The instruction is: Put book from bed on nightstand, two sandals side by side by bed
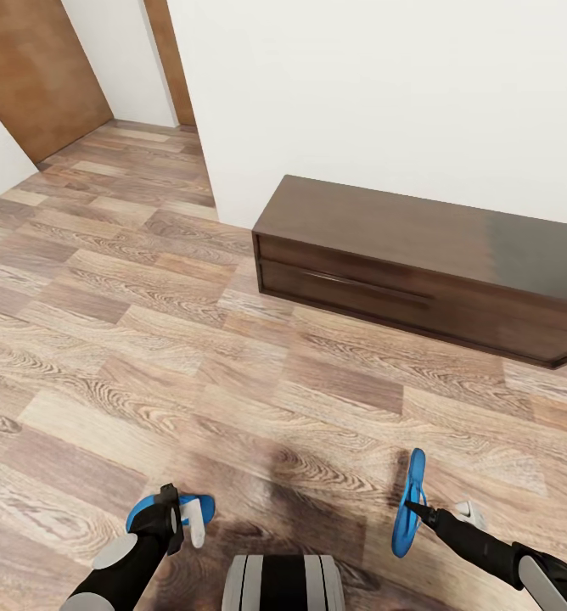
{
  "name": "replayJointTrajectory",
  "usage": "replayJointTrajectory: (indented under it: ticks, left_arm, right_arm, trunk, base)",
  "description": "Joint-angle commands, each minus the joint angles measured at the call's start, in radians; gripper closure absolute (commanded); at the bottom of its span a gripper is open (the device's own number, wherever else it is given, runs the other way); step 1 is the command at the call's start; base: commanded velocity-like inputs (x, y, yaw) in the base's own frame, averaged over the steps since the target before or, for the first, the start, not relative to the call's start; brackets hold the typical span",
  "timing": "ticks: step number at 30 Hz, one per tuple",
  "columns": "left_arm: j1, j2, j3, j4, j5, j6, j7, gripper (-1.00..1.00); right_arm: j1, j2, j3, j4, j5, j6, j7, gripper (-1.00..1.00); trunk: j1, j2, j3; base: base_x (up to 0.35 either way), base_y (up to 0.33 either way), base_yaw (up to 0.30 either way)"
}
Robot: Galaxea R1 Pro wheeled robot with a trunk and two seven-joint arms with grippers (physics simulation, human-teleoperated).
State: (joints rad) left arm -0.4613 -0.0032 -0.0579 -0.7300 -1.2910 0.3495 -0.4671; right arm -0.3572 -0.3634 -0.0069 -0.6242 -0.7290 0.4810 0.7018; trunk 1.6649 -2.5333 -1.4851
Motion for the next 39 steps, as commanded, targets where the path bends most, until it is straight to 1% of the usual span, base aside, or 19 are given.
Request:
replayJointTrajectory:
  ticks: [1,11,18,39]
  left_arm:
    - [0.0,0.0,-0.002,-0.002,-0.007,0.003,-0.007,-1.0]
    - [0.0,0.0,-0.002,-0.002,-0.007,0.003,-0.007,-1.0]
    - [0.0,0.0,-0.002,-0.002,-0.007,0.003,-0.006,-1.0]
    - [0.0,0.0,-0.002,-0.002,-0.007,0.003,-0.005,-1.0]
  right_arm:
    - [0.0,0.0,-0.001,0.0,-0.007,0.008,0.001,1.0]
    - [0.0,0.0,-0.001,0.0,-0.007,0.008,0.001,1.0]
    - [0.0,0.0,-0.001,0.0,-0.007,0.008,0.001,1.0]
    - [0.0,0.0,-0.001,0.0,-0.007,0.008,0.001,1.0]
  trunk:
    - [0.0,0.0,-0.001]
    - [0.0,0.0,-0.001]
    - [0.0,0.0,-0.001]
    - [0.0,0.0,-0.001]
  base:
    - [0.0,0.0,0.0]
    - [0.0,0.005,0.0]
    - [0.0,0.119,0.0]
    - [0.007,0.022,0.0]
